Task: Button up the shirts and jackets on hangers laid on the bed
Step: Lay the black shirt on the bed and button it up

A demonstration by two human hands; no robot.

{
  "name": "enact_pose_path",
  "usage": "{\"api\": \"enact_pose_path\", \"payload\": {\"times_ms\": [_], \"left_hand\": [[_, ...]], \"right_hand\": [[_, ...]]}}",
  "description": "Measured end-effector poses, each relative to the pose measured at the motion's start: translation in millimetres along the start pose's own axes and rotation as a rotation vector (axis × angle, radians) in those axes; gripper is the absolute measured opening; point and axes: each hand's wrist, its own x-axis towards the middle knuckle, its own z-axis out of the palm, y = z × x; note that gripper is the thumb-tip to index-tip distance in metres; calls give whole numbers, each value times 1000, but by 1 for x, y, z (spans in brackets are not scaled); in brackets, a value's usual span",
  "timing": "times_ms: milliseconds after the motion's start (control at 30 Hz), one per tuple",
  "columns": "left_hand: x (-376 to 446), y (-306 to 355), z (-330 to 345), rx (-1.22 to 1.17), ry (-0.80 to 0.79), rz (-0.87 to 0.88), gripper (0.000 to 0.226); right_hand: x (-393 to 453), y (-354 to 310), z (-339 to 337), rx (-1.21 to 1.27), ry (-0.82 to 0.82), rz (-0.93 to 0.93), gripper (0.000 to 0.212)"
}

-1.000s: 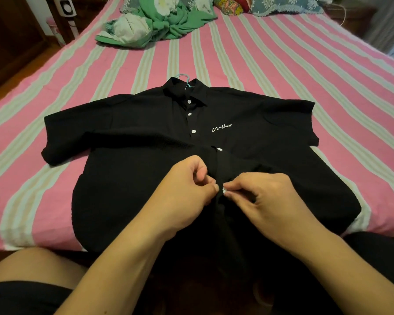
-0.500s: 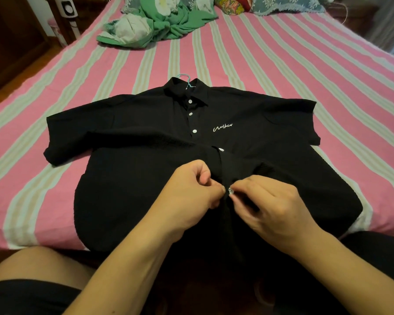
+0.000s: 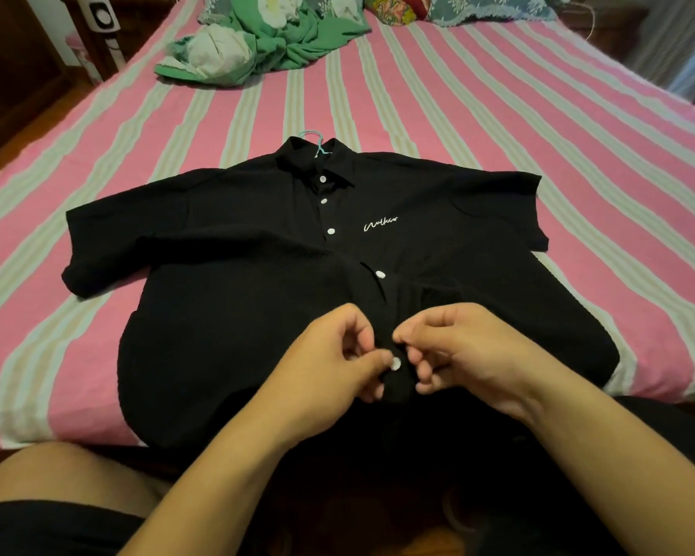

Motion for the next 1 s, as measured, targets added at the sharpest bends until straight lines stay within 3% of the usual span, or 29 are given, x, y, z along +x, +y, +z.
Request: {"api": "enact_pose_path", "payload": {"times_ms": [67, 133, 267, 367, 500, 633, 800, 900, 933, 1000], "left_hand": [[-4, 3, -10, -6, -146, -122, 14], [-5, 10, -29, 42, -174, -166, 10], [11, 28, -83, 161, 140, -4, 13], [29, 34, -119, 340, 292, 87, 12], [84, 19, -150, 729, 328, 64, 4], [166, -6, -181, 965, 320, 203, 22], [279, -10, -211, 878, 273, 222, 53], [336, -23, -211, 858, 230, 183, 83], [347, -28, -207, 862, 211, 194, 84], [353, -37, -195, 825, 210, 235, 65]], "right_hand": [[1, -6, -6, -137, 159, -125, 12], [4, -20, -17, -201, 231, -187, 12], [24, -58, -34, -368, 332, -275, 14], [49, -88, -34, -560, 365, -305, 12], [121, -125, -37, -944, 380, -327, 17], [230, -151, -46, -1220, 427, -355, 25], [371, -176, -70, -1325, 457, -324, 42], [425, -169, -87, -1386, 422, -277, 27], [433, -164, -90, -1380, 444, -310, 25], [434, -156, -92, -1300, 502, -408, 19]]}}
